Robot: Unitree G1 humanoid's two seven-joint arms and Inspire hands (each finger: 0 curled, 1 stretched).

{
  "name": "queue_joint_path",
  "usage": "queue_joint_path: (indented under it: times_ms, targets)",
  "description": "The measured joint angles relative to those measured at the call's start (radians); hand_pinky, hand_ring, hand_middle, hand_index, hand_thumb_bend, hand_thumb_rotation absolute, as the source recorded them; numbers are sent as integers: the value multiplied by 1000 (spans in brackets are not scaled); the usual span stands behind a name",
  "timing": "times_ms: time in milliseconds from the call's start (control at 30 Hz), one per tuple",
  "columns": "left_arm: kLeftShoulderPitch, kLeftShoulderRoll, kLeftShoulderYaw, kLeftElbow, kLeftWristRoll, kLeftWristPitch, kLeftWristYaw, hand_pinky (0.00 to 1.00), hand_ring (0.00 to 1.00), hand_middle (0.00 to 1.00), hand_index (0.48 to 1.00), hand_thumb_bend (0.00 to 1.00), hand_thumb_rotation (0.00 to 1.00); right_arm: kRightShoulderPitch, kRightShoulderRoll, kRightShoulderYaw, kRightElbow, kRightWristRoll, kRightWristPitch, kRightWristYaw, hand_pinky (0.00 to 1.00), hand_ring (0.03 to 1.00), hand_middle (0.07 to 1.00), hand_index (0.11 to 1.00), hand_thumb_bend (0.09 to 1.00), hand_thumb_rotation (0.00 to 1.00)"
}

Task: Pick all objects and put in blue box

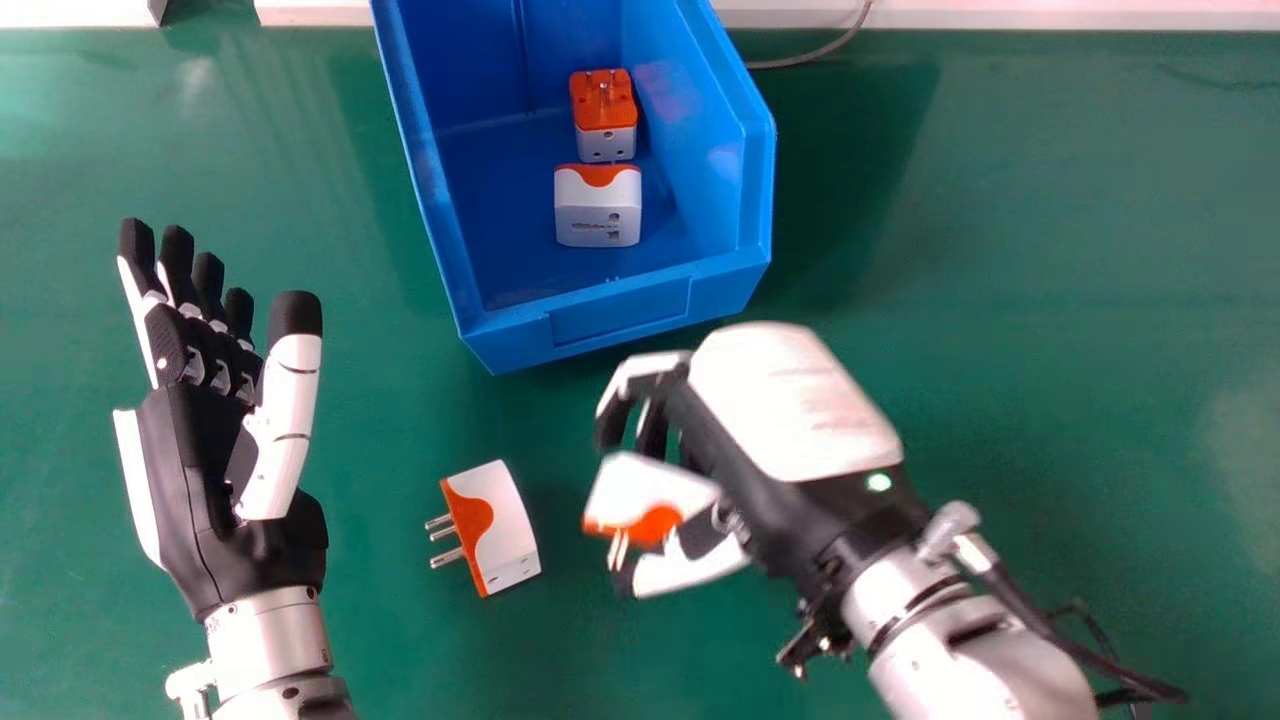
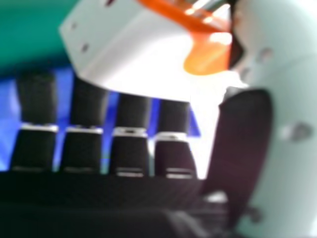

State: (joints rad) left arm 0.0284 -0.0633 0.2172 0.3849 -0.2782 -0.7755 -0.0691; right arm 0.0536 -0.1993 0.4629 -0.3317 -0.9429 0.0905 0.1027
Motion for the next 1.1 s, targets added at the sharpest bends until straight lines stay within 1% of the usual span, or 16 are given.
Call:
queue_joint_path:
  times_ms: [33, 133, 267, 367, 533, 600, 700, 767, 967, 1000, 1100]
  targets:
    - [0, 0, 0, 1, 2, 0, 2, 1000, 1000, 1000, 1000, 671, 426, 0, 0, -7, 1, 4, -9, -19, 326, 393, 480, 531, 512, 1]
    - [0, 0, 0, 4, 4, -2, 8, 1000, 1000, 1000, 1000, 671, 426, 0, 0, -24, 3, 29, -39, -73, 326, 393, 480, 531, 512, 1]
    - [0, 0, 0, 7, 5, -5, 9, 1000, 1000, 999, 1000, 672, 431, -2, 1, -41, 17, 43, -65, -130, 334, 408, 484, 520, 510, 0]
    - [-1, 0, 0, 8, 5, -5, 10, 1000, 1000, 999, 1000, 672, 431, -5, 0, -59, 25, 70, -95, -163, 334, 408, 484, 520, 510, 0]
    - [-2, 0, -2, 8, 5, -5, 12, 1000, 1000, 998, 1000, 671, 434, -63, -5, -94, 26, 73, -129, -196, 339, 418, 488, 514, 508, 0]
    - [-2, 0, -3, 8, 4, -5, 12, 1000, 1000, 998, 1000, 671, 434, -97, -7, -109, 26, 73, -142, -203, 339, 418, 488, 514, 508, 0]
    - [-2, 0, -4, 8, -2, -5, 9, 1000, 1000, 998, 1000, 669, 434, -146, -8, -124, 31, 70, -154, -220, 343, 427, 487, 509, 506, 0]
    - [-3, 0, -4, 8, -4, -5, 9, 1000, 1000, 998, 1000, 669, 434, -184, -9, -133, 42, 62, -160, -231, 343, 427, 487, 509, 506, 0]
    - [-15, 1, -3, 8, -3, -6, 10, 1000, 1000, 998, 1000, 665, 429, -290, -12, -146, 61, 59, -161, -233, 341, 433, 486, 510, 505, 0]
    - [-17, 1, -2, 8, -3, -6, 12, 1000, 1000, 998, 1000, 665, 429, -314, -13, -147, 71, 43, -163, -235, 341, 433, 486, 510, 505, 0]
    - [-28, 1, -1, 15, -3, -8, 14, 1000, 1000, 999, 1000, 662, 425, -388, -9, -147, 130, 30, -174, -259, 339, 438, 486, 510, 504, 0]
